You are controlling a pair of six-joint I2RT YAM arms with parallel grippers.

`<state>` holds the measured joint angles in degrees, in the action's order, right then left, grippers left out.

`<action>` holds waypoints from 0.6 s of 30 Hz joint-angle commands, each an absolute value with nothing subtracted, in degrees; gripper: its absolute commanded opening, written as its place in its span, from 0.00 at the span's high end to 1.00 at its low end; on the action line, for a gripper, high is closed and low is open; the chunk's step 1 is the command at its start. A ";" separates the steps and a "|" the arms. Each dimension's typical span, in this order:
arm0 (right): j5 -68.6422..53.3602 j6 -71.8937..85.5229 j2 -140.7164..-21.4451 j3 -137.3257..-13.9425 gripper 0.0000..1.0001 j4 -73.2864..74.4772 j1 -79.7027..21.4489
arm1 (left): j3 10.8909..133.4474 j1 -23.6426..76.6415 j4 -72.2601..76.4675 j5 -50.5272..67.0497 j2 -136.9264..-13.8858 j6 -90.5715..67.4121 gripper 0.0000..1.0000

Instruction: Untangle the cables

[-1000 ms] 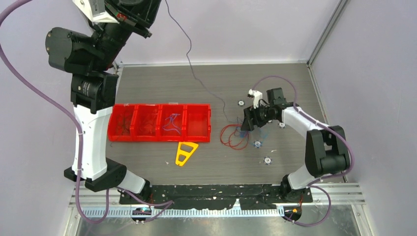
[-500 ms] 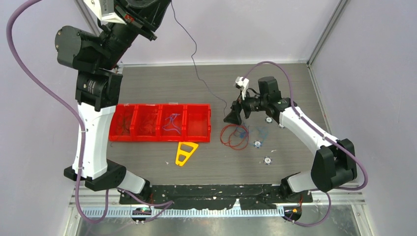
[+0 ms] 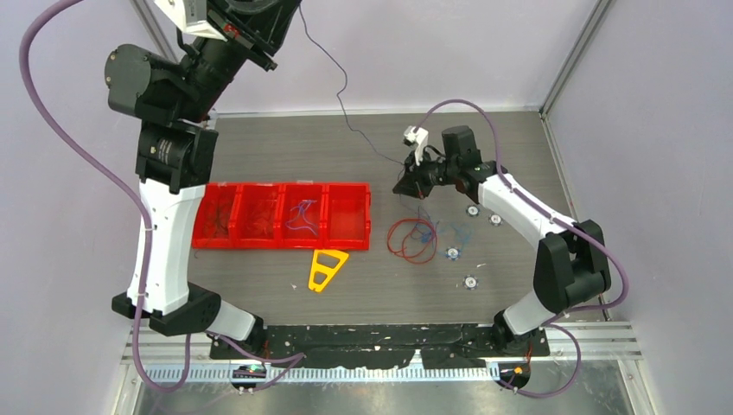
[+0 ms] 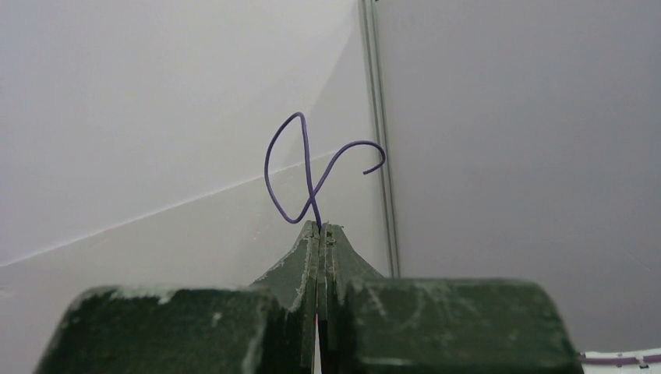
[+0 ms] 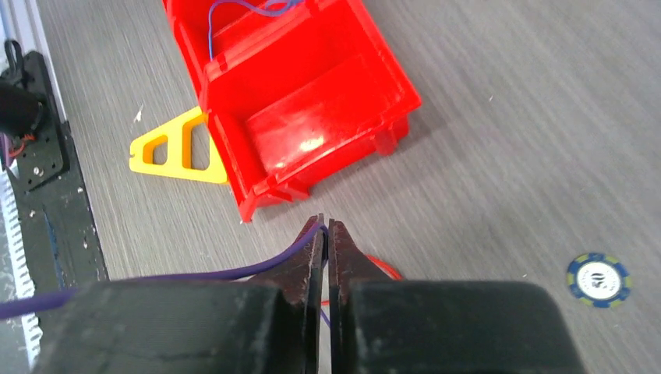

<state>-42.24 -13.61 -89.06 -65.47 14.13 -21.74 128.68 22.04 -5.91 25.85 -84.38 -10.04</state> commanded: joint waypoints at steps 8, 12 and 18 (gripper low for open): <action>-41.53 6.51 -71.24 -84.05 0.95 7.13 -17.54 | 104.77 19.69 -11.36 21.11 -76.56 -7.69 1.00; -38.76 5.03 -67.03 -81.42 0.95 6.85 -17.56 | 96.26 19.51 -10.09 24.71 -73.76 -9.17 1.00; -38.06 1.04 -69.33 -73.53 0.95 11.95 -17.53 | 90.36 19.51 -10.31 27.40 -72.75 -9.91 1.00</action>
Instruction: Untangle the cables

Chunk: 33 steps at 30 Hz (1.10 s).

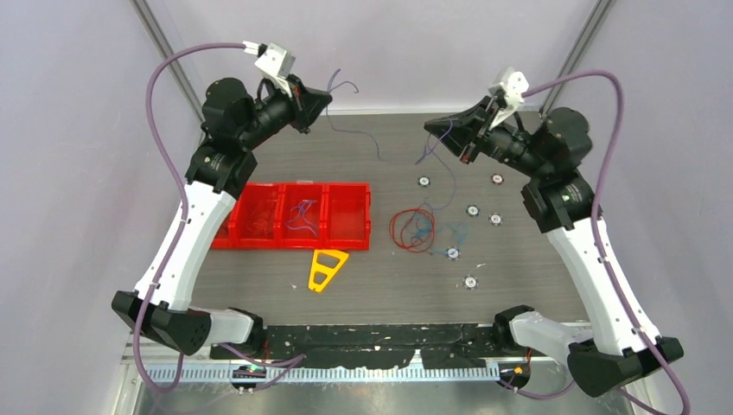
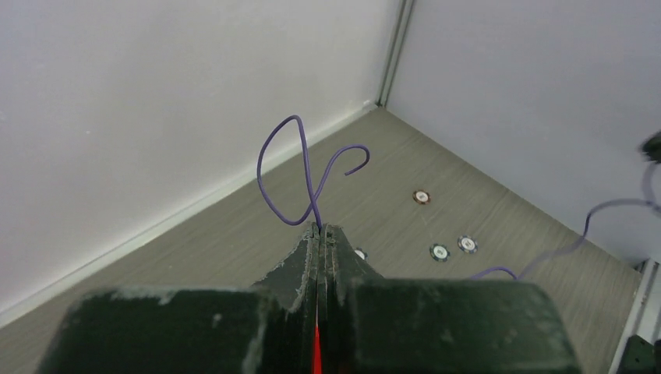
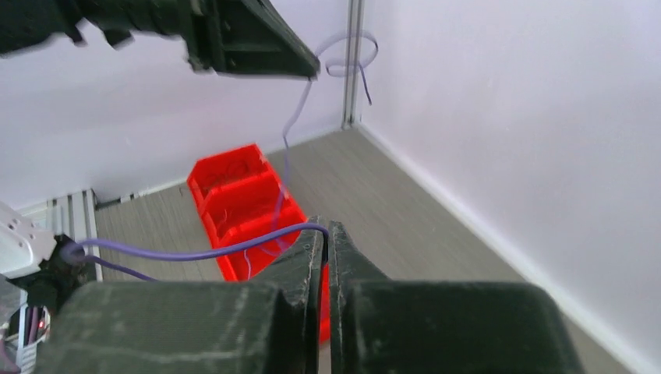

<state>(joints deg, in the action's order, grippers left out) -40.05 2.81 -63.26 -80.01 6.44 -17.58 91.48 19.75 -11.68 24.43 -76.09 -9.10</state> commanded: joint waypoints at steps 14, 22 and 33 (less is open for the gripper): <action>-41.99 16.18 -78.09 -69.70 0.95 -8.27 -24.71 | 74.66 19.34 -18.68 41.10 -69.09 -8.67 1.00; -38.59 26.05 -87.88 -64.41 0.95 -29.41 -31.52 | 67.55 19.34 -14.72 34.26 -67.93 -5.95 1.00; -36.24 30.77 -106.11 -67.52 0.95 -41.62 -34.11 | 60.67 19.34 -15.46 24.59 -67.13 -3.32 1.00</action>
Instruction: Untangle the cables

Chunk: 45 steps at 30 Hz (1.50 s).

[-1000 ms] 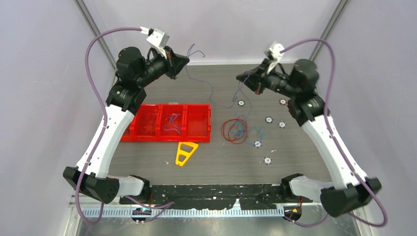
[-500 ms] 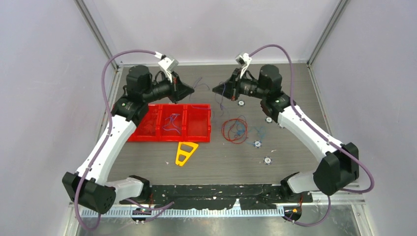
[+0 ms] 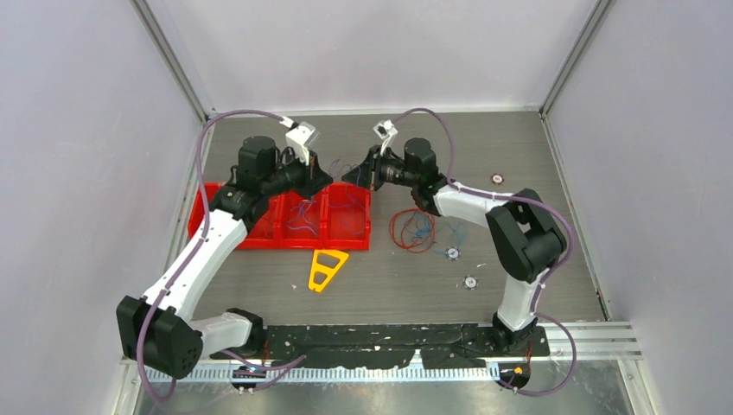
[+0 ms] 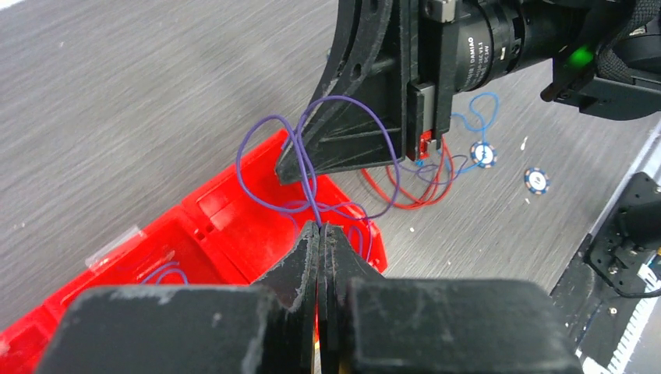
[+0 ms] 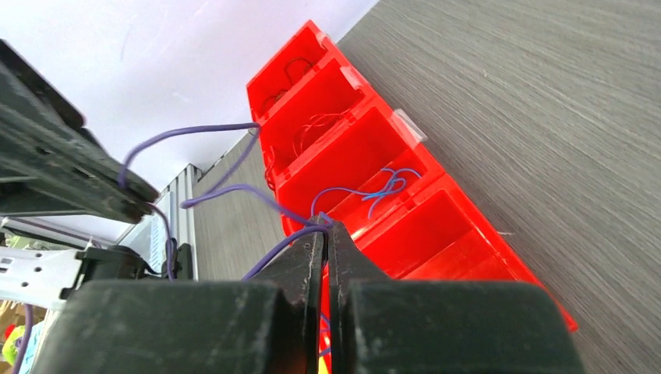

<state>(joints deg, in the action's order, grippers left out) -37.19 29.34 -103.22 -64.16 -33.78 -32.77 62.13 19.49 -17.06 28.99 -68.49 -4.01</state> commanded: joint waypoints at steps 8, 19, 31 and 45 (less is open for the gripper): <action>-33.62 20.54 -110.46 -71.79 0.80 -30.14 -35.17 | 54.23 22.15 -11.57 15.55 -69.36 -2.72 1.00; -26.34 6.95 -102.42 -71.32 0.37 -9.11 -34.57 | 52.22 22.93 -7.56 16.25 -77.34 -3.88 1.00; -25.36 4.55 -91.98 -69.22 0.09 2.35 -30.31 | 59.70 27.10 -12.05 12.61 -88.69 -6.10 1.00; -29.81 -15.05 -85.36 -68.07 0.06 31.13 -17.35 | 64.36 28.21 -19.51 17.13 -83.70 -0.34 0.43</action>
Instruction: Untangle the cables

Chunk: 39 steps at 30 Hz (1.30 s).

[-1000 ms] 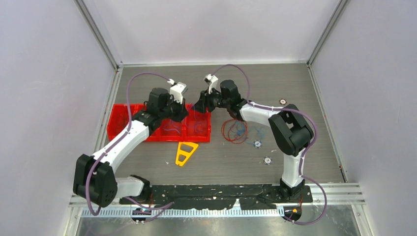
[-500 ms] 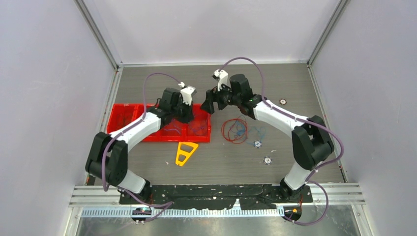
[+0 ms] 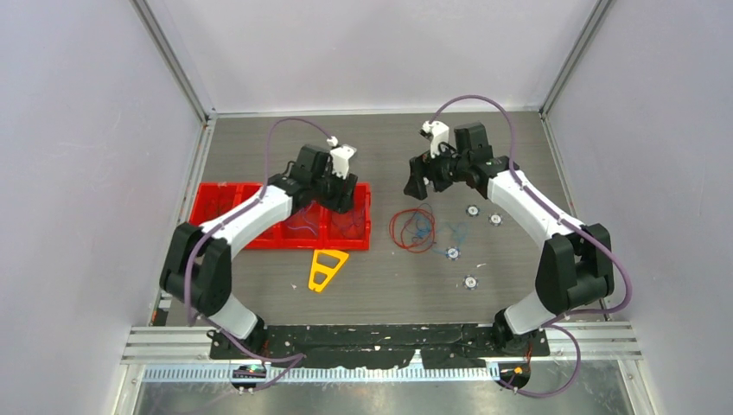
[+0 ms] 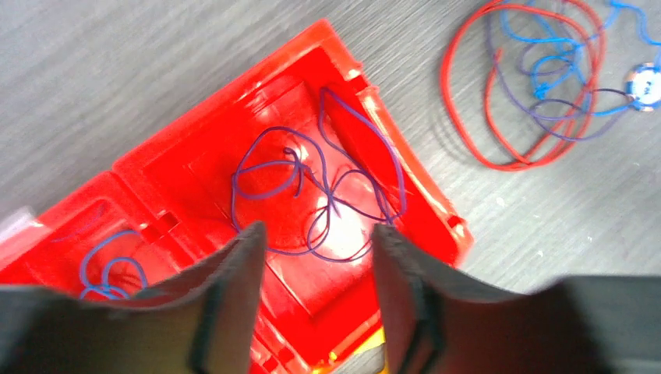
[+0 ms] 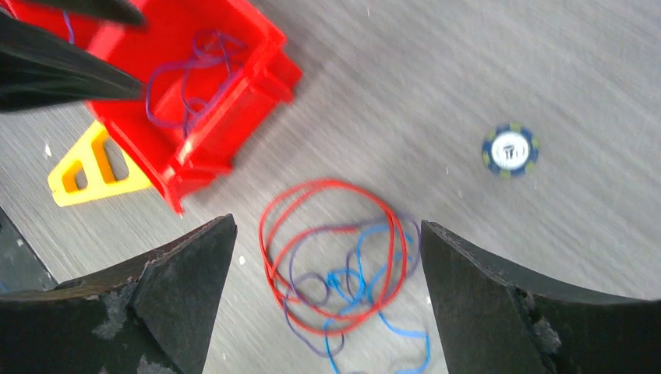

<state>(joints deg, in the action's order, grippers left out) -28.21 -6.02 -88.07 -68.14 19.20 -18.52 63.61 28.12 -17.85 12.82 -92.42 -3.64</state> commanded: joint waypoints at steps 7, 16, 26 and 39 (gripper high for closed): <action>-25.94 -20.95 -84.22 -64.69 0.10 39.03 -16.20 | 61.82 28.29 -18.26 25.86 -75.18 7.71 0.00; -18.90 -19.49 -91.71 -64.36 0.25 35.47 -16.21 | 62.89 30.92 -13.05 28.38 -77.66 9.38 0.00; -19.43 -17.68 -97.86 -66.55 0.80 33.19 -15.91 | 64.60 31.55 -12.13 23.54 -78.26 9.92 0.00; -38.17 -15.80 -66.49 -63.07 0.95 28.76 -13.45 | 70.78 31.58 -12.26 32.12 -77.34 15.92 0.00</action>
